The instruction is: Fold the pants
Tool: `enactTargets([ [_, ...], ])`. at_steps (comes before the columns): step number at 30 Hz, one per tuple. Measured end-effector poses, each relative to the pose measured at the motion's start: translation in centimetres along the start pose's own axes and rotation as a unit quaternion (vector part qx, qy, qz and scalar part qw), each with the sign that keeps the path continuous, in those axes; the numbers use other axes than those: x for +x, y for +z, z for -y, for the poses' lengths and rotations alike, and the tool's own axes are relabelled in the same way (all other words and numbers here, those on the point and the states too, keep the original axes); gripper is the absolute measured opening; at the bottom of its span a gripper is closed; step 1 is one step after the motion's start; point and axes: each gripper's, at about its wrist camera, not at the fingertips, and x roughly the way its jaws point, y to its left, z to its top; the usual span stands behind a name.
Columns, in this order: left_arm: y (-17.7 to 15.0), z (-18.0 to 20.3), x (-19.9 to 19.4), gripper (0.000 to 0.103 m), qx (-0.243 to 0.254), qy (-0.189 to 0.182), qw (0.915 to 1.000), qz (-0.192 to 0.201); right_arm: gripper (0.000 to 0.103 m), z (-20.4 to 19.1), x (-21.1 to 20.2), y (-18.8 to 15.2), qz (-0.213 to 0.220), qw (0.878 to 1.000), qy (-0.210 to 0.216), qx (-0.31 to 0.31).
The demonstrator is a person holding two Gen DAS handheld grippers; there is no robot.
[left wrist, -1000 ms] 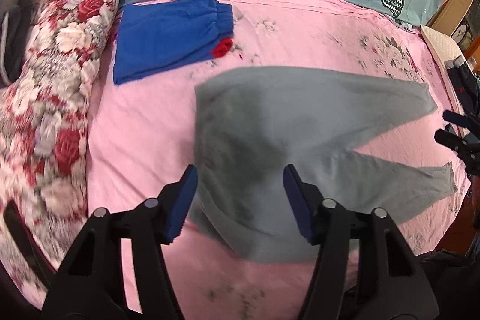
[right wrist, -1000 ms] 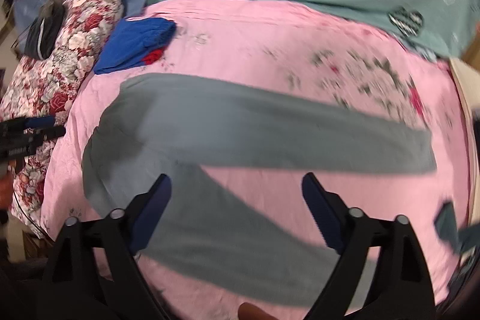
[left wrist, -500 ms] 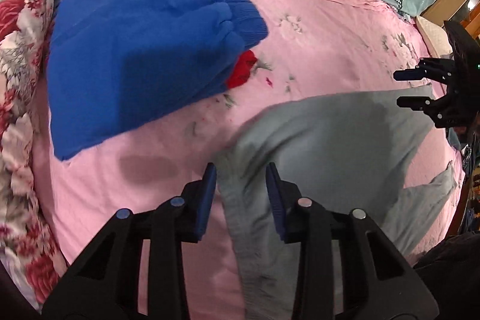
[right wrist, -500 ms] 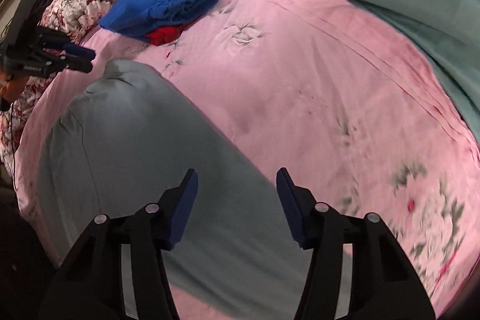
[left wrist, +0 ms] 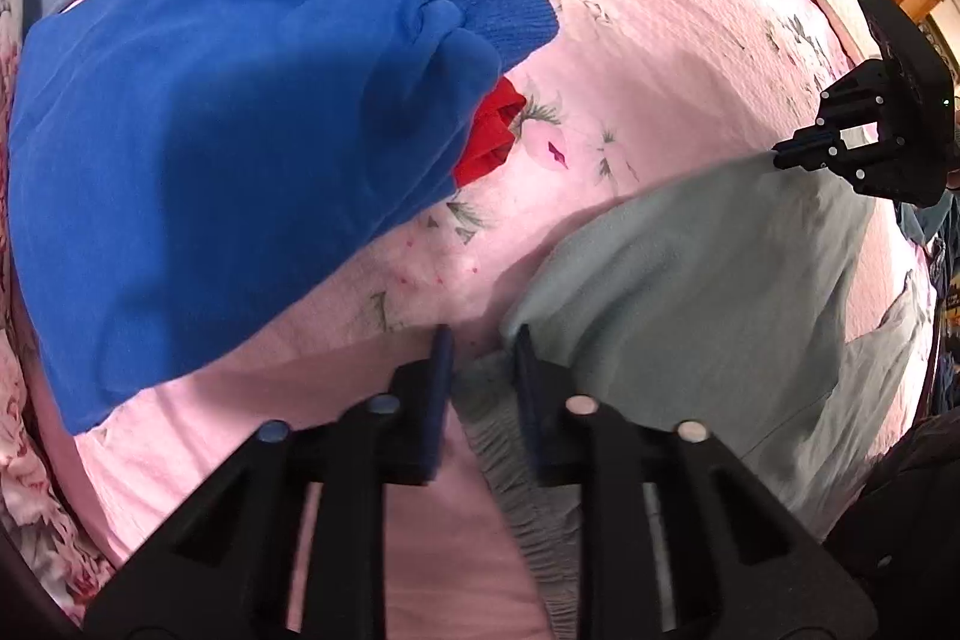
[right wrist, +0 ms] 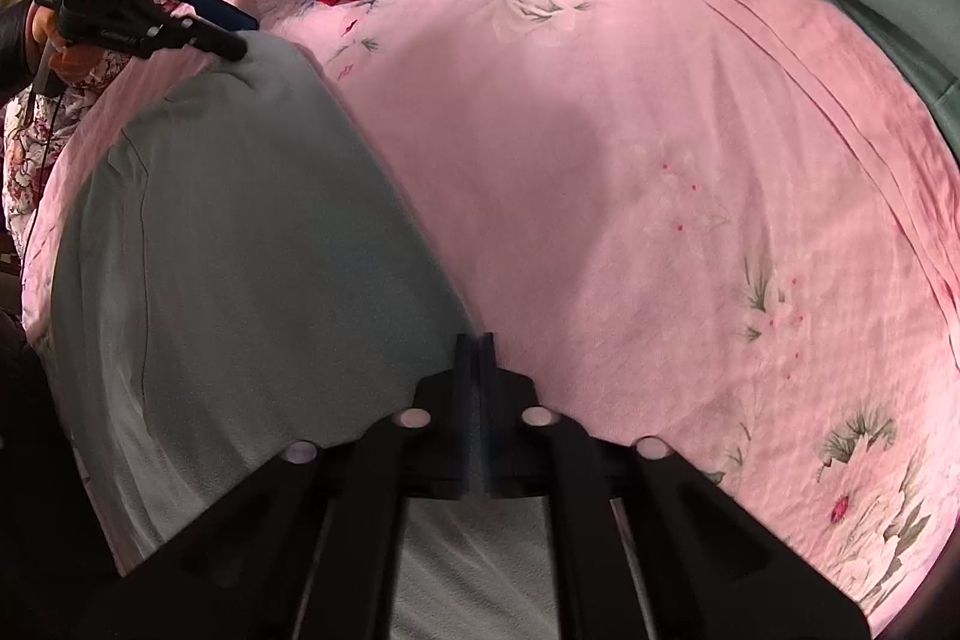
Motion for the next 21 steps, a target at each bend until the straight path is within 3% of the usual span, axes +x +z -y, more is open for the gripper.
enactTargets([
  [5,-0.3,1.6,-2.3,0.012,0.024,0.003,0.9994,0.026,0.001,-2.4,-4.4,-1.0,0.032,0.999,0.004,0.012],
  [11,-2.4,5.5,-9.3,0.012,0.072,0.004,0.9946,0.075,0.001,-7.8,-11.2,-3.8,0.055,0.998,0.002,-0.017],
  [16,-8.1,8.8,-13.9,0.012,0.12,0.011,0.9896,0.078,0.001,-15.4,-14.4,-7.8,0.046,0.997,0.03,-0.05],
  [21,-14.9,9.8,-13.9,0.012,0.124,0.007,0.9912,0.046,0.001,-21.4,-12.1,-11.6,0.02,0.996,0.059,-0.058],
])
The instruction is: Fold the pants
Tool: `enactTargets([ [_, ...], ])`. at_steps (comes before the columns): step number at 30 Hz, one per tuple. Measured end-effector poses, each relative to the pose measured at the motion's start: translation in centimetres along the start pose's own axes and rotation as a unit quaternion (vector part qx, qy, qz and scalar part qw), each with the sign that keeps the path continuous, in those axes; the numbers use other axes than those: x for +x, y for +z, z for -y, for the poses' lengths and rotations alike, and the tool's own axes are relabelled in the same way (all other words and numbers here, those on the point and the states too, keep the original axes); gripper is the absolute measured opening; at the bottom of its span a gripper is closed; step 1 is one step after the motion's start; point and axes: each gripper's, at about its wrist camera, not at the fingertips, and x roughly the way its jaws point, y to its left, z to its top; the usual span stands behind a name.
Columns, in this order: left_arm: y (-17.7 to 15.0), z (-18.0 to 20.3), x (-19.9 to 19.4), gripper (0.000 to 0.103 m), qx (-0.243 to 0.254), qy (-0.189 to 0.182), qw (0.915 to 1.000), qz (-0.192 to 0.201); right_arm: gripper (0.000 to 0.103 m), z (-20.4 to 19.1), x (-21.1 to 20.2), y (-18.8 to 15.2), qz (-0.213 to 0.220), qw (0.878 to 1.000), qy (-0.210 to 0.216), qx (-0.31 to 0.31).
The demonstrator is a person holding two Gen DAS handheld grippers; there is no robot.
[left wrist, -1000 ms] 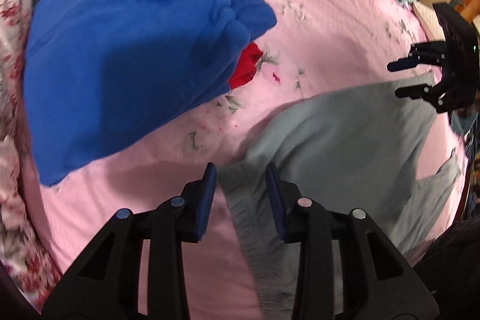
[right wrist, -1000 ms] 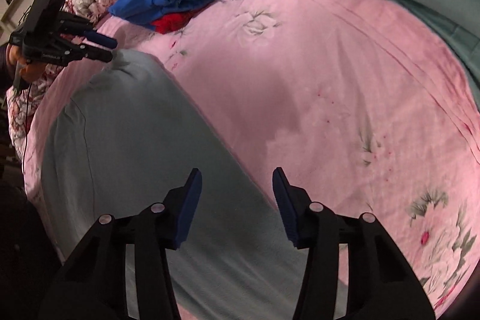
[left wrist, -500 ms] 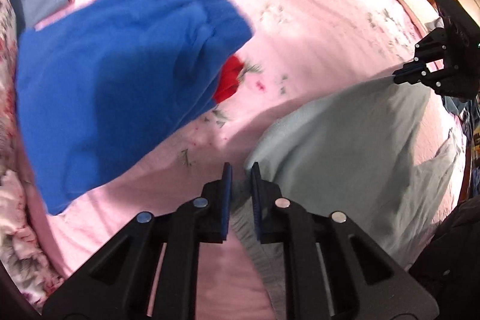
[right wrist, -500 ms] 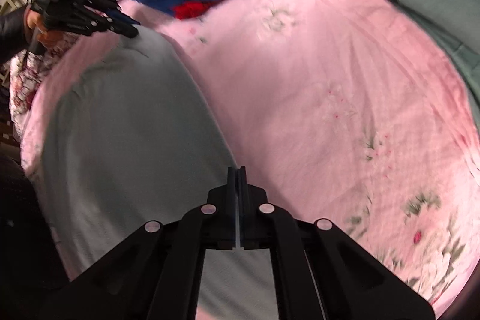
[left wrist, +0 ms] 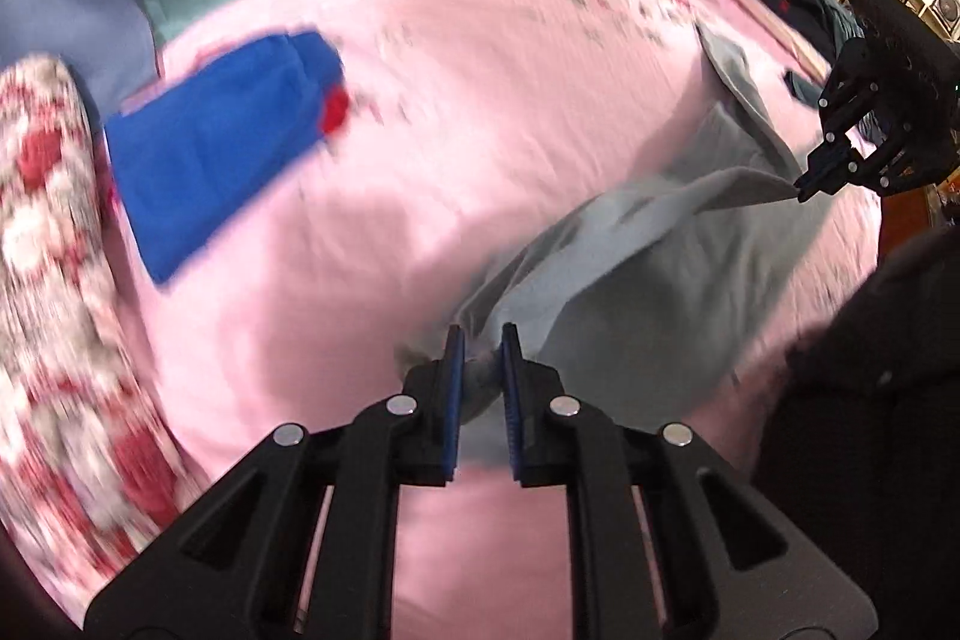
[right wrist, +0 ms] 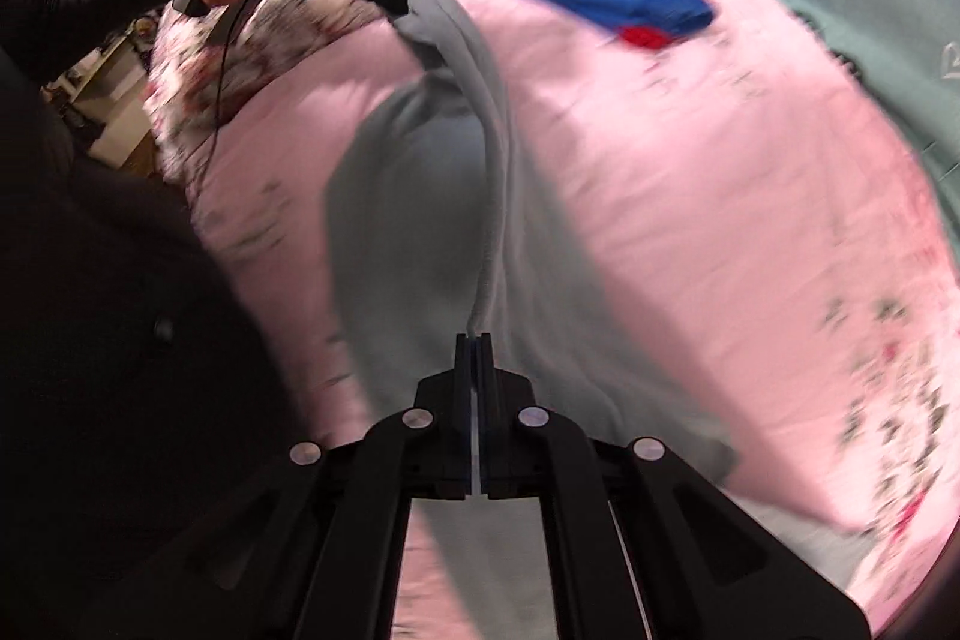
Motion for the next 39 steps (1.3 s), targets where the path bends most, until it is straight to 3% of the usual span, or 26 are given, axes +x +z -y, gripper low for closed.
enactTargets([
  [7,-6.8,1.9,4.6,0.012,-0.035,0.005,0.9976,-0.059,0.001,-3.3,6.4,-3.1,-0.046,0.998,0.022,0.025],
  [11,-8.1,1.3,6.4,0.012,-0.07,0.01,0.9954,-0.065,0.001,-3.6,8.7,-4.1,-0.056,0.998,0.01,0.041],
  [13,-8.4,1.2,6.7,0.017,-0.081,0.018,0.9943,-0.067,0.006,-3.2,9.4,-4.4,-0.056,0.996,0.007,0.071],
  [14,-8.6,1.4,6.6,0.02,-0.08,0.027,0.9938,-0.072,0.022,-3.0,9.1,-4.7,-0.051,0.995,0.011,0.09],
  [16,-9.0,1.9,5.5,0.054,-0.072,0.049,0.9934,-0.074,0.05,-2.2,6.9,-5.2,-0.033,0.989,0.007,0.141],
  [18,-9.3,2.7,3.5,0.06,-0.069,0.072,0.993,-0.063,0.05,-0.1,3.6,-6.6,0.022,0.98,0.009,0.199],
  [20,-8.7,3.5,1.9,0.06,-0.083,0.069,0.9932,-0.046,0.05,3.0,0.8,-8.4,0.056,0.96,-0.021,0.274],
  [22,-7.2,5.3,0.7,0.06,-0.09,0.053,0.9945,-0.006,0.05,8.0,-2.2,-11.2,0.096,0.916,-0.067,0.383],
  [23,-5.8,6.8,0.6,0.06,-0.092,0.03,0.9951,0.019,0.05,10.4,-3.1,-12.5,0.111,0.89,-0.088,0.433],
  [24,-4.9,7.9,0.8,0.06,-0.091,0.013,0.9952,0.034,0.05,13.6,-4.3,-14.3,0.121,0.851,-0.119,0.497],
  [26,-2.1,11.6,2.5,0.06,-0.074,-0.035,0.9948,0.06,0.05,18.0,-5.3,-16.4,0.127,0.793,-0.164,0.572],
  [27,-1.0,13.2,3.7,0.06,-0.068,-0.054,0.9942,0.064,0.05,20.3,-5.7,-17.5,0.134,0.758,-0.19,0.609],
  [29,0.7,16.4,6.9,0.06,-0.062,-0.092,0.9927,0.047,0.05,23.1,-5.3,-18.3,0.141,0.727,-0.207,0.639],
  [30,1.1,17.8,8.5,0.059,-0.058,-0.108,0.9918,0.034,0.05,24.4,-4.7,-18.1,0.134,0.716,-0.217,0.65],
  [32,1.5,20.1,11.0,0.059,-0.051,-0.128,0.9905,0.006,0.05,26.0,-3.3,-18.2,0.123,0.707,-0.223,0.66],
  [36,1.1,22.0,14.0,0.059,-0.053,-0.128,0.9898,-0.035,0.05,27.9,-0.9,-17.9,0.07,0.721,-0.268,0.636],
  [38,0.6,22.2,14.2,0.059,-0.054,-0.121,0.9906,-0.036,0.039,27.5,-0.7,-17.7,0.063,0.727,-0.292,0.618],
  [39,0.5,22.3,14.1,0.06,-0.054,-0.118,0.9909,-0.034,0.034,27.2,-0.6,-17.4,0.063,0.737,-0.297,0.604],
])
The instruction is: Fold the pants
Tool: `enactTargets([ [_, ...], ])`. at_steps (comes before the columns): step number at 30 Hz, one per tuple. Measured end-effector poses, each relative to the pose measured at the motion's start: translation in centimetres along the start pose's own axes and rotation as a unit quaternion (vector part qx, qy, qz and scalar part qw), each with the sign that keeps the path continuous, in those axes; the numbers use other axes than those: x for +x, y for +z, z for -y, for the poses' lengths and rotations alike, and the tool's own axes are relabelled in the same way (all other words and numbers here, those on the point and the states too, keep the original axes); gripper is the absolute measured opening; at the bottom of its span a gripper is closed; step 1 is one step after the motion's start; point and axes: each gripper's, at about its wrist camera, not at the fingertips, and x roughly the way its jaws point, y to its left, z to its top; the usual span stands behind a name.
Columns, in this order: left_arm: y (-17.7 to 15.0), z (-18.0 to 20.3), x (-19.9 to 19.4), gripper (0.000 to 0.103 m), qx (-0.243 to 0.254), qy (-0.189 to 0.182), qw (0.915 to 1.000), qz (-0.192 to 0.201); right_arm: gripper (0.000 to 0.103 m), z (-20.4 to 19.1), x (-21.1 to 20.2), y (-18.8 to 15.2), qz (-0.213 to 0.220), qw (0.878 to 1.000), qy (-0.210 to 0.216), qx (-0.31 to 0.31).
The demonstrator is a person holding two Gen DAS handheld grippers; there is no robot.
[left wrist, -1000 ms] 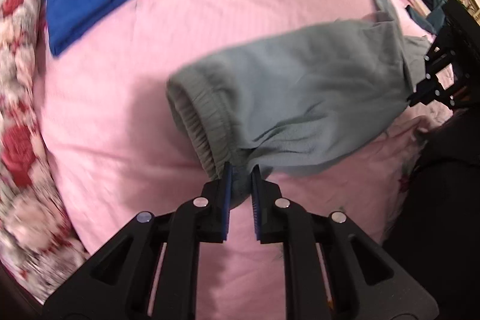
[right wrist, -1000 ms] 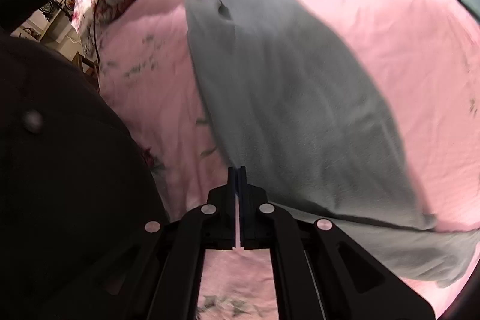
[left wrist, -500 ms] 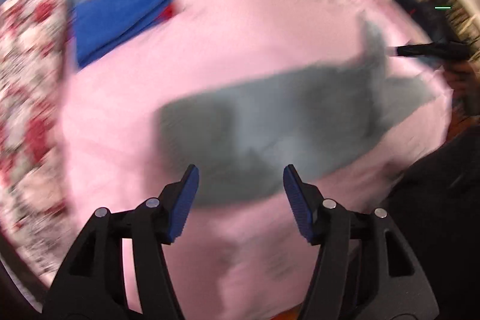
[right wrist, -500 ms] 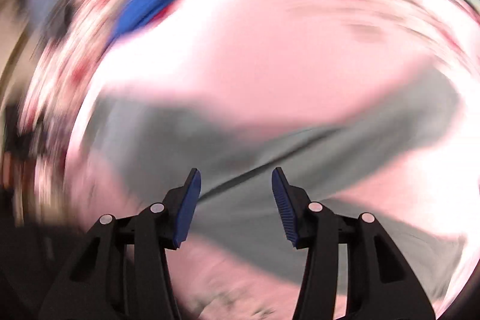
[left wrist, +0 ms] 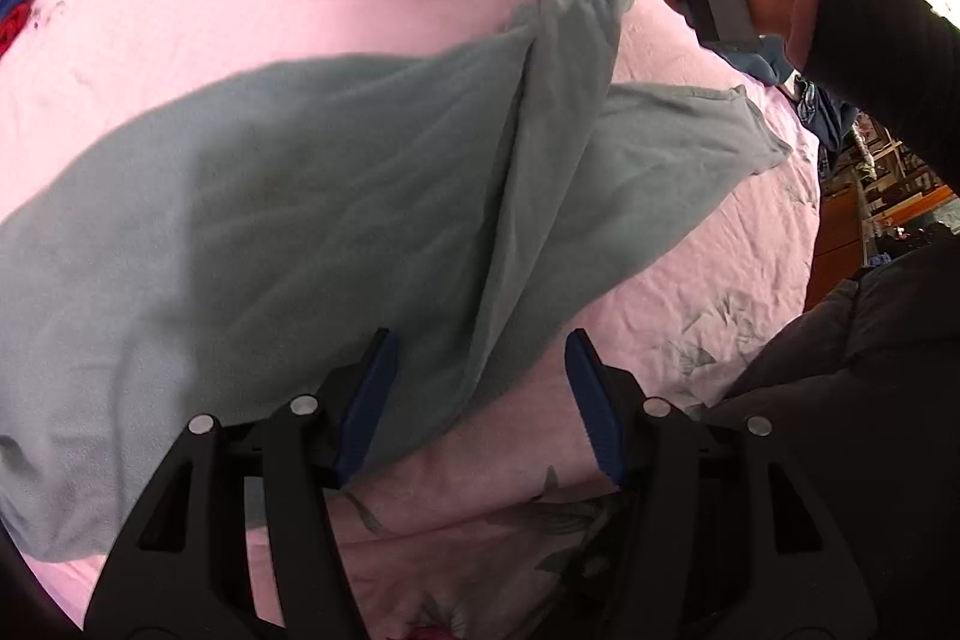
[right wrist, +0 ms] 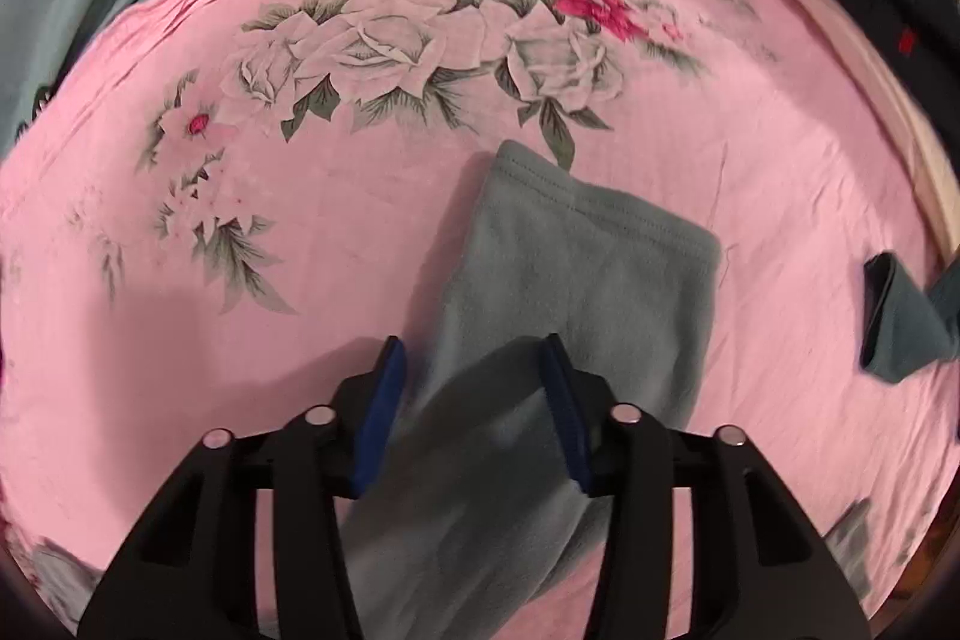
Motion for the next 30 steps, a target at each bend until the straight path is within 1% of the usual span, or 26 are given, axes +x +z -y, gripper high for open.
enactTargets([
  [1,0.0,-0.1,0.0,0.06,-0.005,0.0,1.0,0.0,0.017,-0.1,-0.2,-0.2,0.002,1.0,0.009,-0.012],
  [2,-0.1,-0.4,-0.1,0.06,-0.009,-0.003,1.0,0.001,0.004,0.0,-0.6,-0.3,-0.001,1.0,0.02,-0.017],
  [4,0.0,-0.4,0.0,0.06,-0.016,-0.008,0.9998,0.0,0.004,1.5,-2.2,-0.5,0.006,0.998,0.061,0.002],
  [6,0.2,-0.4,0.1,0.06,-0.016,-0.009,0.9998,-0.008,0.004,4.0,-5.3,-0.8,0.033,0.991,0.125,0.031],
  [7,0.4,-0.3,0.1,0.06,-0.014,-0.008,0.9998,-0.01,0.004,5.5,-7.5,-1.2,0.052,0.985,0.16,0.042],
  [8,0.5,-0.2,0.0,0.06,-0.009,-0.005,0.9998,-0.015,0.004,7.0,-8.7,-1.0,0.065,0.98,0.181,0.049],
  [9,0.5,-0.1,0.1,0.06,-0.004,-0.001,0.9998,-0.02,0.004,9.3,-11.3,-1.9,0.086,0.971,0.212,0.064],
  [11,0.7,0.2,0.3,0.06,0.008,0.006,0.9995,-0.031,0.004,12.5,-13.7,-2.9,0.107,0.958,0.251,0.091],
  [12,0.8,0.4,0.3,0.06,0.013,0.009,0.9992,-0.037,0.004,14.7,-15.0,-4.3,0.119,0.948,0.274,0.11],
  [14,0.9,0.6,0.5,0.06,0.02,0.012,0.9986,-0.047,0.004,17.9,-15.9,-7.1,0.129,0.938,0.29,0.139],
  [15,0.9,0.6,0.6,0.061,0.022,0.014,0.9984,-0.05,0.004,19.7,-15.6,-9.6,0.127,0.936,0.29,0.155],
  [16,1.0,0.8,0.7,0.061,0.026,0.016,0.9979,-0.056,0.004,21.0,-14.8,-11.8,0.119,0.937,0.28,0.171],
  [17,1.1,0.9,0.9,0.062,0.03,0.018,0.9976,-0.06,0.004,22.1,-13.5,-13.5,0.104,0.938,0.272,0.188],
  [18,1.2,1.1,1.0,0.063,0.033,0.019,0.9972,-0.064,0.004,23.5,-11.3,-15.9,0.073,0.938,0.261,0.216],
  [20,1.4,1.4,1.3,0.065,0.046,0.024,0.9959,-0.074,0.009,25.4,-8.0,-19.6,0.015,0.946,0.199,0.255],
  [21,1.4,1.5,1.4,0.065,0.051,0.028,0.9953,-0.077,0.009,26.5,-7.2,-21.5,-0.005,0.94,0.19,0.282],
  [22,1.5,1.8,1.5,0.065,0.06,0.033,0.9941,-0.083,0.007,27.3,-7.4,-22.5,0.003,0.93,0.208,0.303],
  [23,1.5,2.0,1.6,0.065,0.066,0.038,0.9933,-0.087,0.017,27.8,-8.0,-23.0,0.011,0.924,0.212,0.319],
  [24,1.6,2.1,1.7,0.066,0.069,0.041,0.9927,-0.09,0.021,28.2,-9.1,-23.0,0.026,0.924,0.205,0.322],
  [25,1.7,2.2,1.8,0.069,0.069,0.042,0.9926,-0.091,0.025,28.4,-9.8,-22.7,0.042,0.927,0.198,0.316],
  [26,1.8,2.3,1.8,0.071,0.068,0.041,0.9926,-0.092,0.027,28.4,-10.7,-21.9,0.06,0.933,0.187,0.303],
  [27,1.8,2.4,2.0,0.074,0.068,0.041,0.9925,-0.093,0.031,28.4,-10.9,-21.4,0.067,0.936,0.18,0.294],
  [28,1.9,2.7,2.1,0.076,0.07,0.045,0.992,-0.094,0.038,28.3,-10.9,-20.5,0.072,0.94,0.173,0.283],
  [29,1.9,2.8,2.3,0.076,0.073,0.051,0.9916,-0.094,0.038,28.2,-10.5,-19.7,0.068,0.944,0.165,0.279],
  [30,1.9,3.0,2.3,0.077,0.075,0.056,0.9911,-0.094,0.038,28.2,-10.1,-19.3,0.06,0.944,0.166,0.279],
])
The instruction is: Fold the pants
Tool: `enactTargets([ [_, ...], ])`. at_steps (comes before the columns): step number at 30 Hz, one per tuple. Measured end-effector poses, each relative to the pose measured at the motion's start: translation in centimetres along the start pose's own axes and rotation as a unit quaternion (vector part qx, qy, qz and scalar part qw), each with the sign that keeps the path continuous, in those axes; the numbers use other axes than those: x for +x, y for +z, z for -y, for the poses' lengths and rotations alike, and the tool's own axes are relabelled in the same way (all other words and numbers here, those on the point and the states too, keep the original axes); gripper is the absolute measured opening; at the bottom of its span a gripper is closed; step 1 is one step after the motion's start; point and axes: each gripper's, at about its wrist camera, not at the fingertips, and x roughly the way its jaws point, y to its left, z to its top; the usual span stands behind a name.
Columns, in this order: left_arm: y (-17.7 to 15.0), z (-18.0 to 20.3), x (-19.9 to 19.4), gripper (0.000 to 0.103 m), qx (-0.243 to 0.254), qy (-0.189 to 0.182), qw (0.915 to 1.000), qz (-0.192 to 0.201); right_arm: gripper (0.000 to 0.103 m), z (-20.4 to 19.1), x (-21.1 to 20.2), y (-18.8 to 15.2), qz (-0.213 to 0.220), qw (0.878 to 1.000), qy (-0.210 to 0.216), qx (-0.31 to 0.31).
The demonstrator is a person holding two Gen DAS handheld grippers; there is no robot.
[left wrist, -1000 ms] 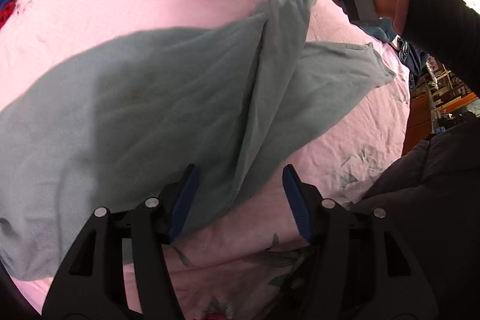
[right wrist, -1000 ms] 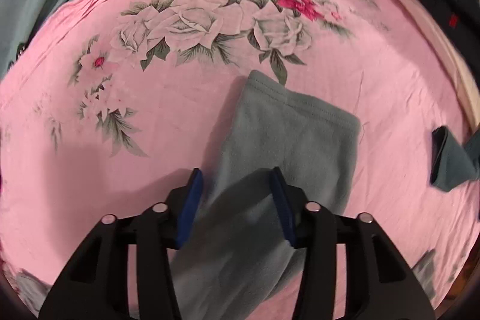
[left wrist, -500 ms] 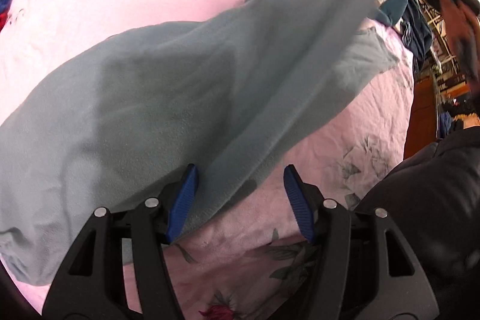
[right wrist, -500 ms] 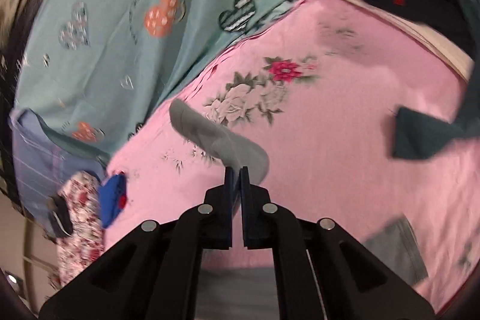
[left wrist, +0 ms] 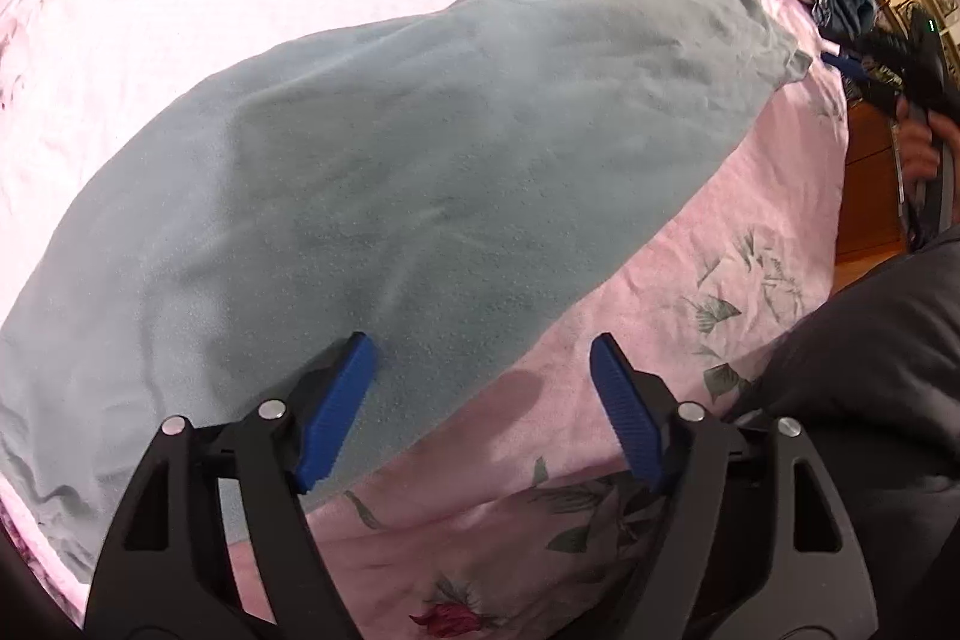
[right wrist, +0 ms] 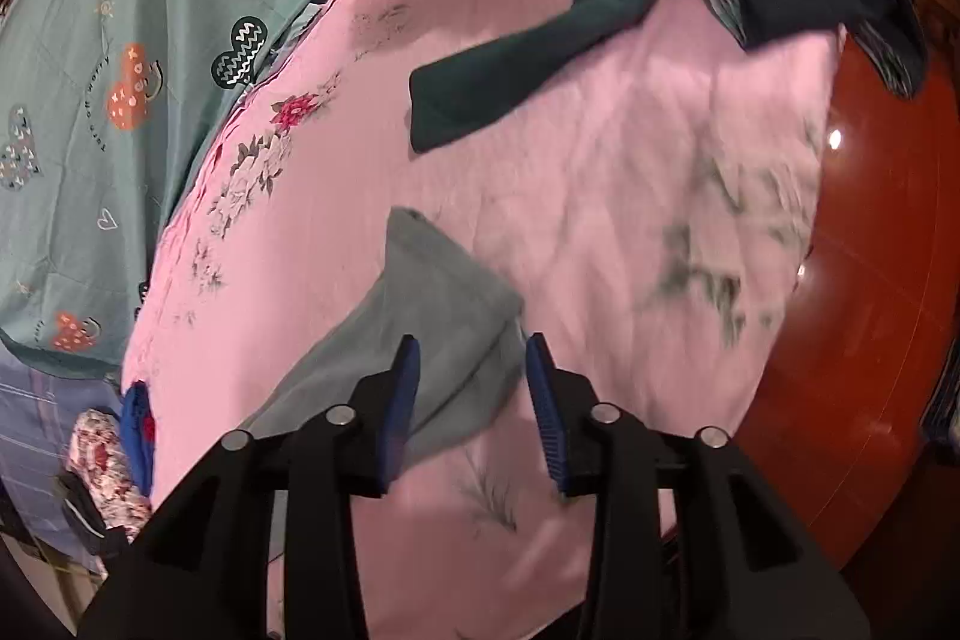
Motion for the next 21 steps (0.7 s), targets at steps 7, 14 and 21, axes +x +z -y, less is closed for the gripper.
enactTargets([
  [7,-0.7,0.3,0.0,0.077,-0.009,0.02,0.9997,0.009,0.027,0.7,4.1,1.3,-0.031,0.999,-0.023,0.0],
  [14,-0.8,0.4,0.0,0.077,-0.01,0.023,0.9996,0.009,0.003,-0.1,-0.2,1.7,0.03,0.999,0.001,-0.024],
  [21,-0.7,0.3,-0.1,0.079,-0.005,0.013,0.9999,0.007,0.009,3.0,2.7,-0.7,-0.027,0.997,-0.075,-0.011],
])
